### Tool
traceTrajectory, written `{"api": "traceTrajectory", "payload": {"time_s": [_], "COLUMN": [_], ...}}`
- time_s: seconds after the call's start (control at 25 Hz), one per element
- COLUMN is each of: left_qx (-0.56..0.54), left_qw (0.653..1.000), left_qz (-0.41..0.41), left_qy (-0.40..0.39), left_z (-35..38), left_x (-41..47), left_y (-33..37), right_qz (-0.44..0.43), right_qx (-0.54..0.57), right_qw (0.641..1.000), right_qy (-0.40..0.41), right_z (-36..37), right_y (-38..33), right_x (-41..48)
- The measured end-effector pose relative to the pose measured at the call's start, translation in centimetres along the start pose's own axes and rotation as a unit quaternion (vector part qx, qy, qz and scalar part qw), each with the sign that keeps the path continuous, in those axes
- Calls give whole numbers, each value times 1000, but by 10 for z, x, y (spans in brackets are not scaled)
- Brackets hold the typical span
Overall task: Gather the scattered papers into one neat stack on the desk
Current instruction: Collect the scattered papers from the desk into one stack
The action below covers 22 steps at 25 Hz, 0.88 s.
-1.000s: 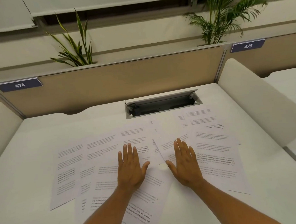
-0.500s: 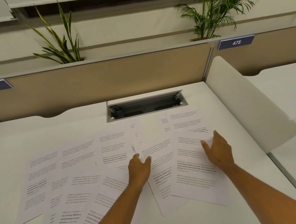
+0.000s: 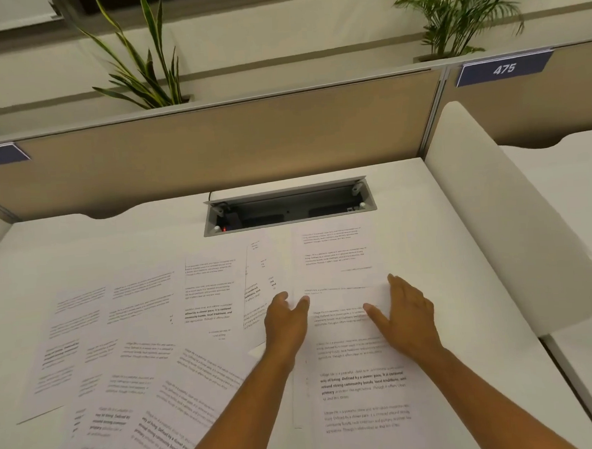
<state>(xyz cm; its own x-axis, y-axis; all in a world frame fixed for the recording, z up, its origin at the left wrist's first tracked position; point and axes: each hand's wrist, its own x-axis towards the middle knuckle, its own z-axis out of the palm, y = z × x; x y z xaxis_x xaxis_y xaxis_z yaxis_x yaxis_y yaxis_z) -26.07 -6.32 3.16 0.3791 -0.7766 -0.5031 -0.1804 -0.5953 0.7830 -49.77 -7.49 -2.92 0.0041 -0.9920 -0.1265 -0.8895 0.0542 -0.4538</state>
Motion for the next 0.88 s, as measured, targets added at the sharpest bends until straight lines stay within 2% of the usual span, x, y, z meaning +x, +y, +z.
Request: {"api": "traceTrajectory", "payload": {"time_s": [0.16,0.24,0.64,0.76,0.88], "left_qx": [13,22,59,78,59], "left_qw": [1000,1000,998,997,998], "left_qz": [-14,-14,16,14,-21], "left_qy": [0,4,-36,-18,4], "left_z": [-1,-1,11,20,28], "left_x": [6,8,47,66,82], "left_y": [3,2,46,61,73], "right_qz": [-76,-87,-7,17,25], "right_qx": [-80,-120,-146,-152,-141], "right_qw": [991,985,988,987,989], "right_qy": [-76,-88,-51,-44,-36], "right_z": [-3,0,-2,-4,-1], "right_y": [30,35,-2,-9,-11], "right_x": [-6,-1,89,105,111]}}
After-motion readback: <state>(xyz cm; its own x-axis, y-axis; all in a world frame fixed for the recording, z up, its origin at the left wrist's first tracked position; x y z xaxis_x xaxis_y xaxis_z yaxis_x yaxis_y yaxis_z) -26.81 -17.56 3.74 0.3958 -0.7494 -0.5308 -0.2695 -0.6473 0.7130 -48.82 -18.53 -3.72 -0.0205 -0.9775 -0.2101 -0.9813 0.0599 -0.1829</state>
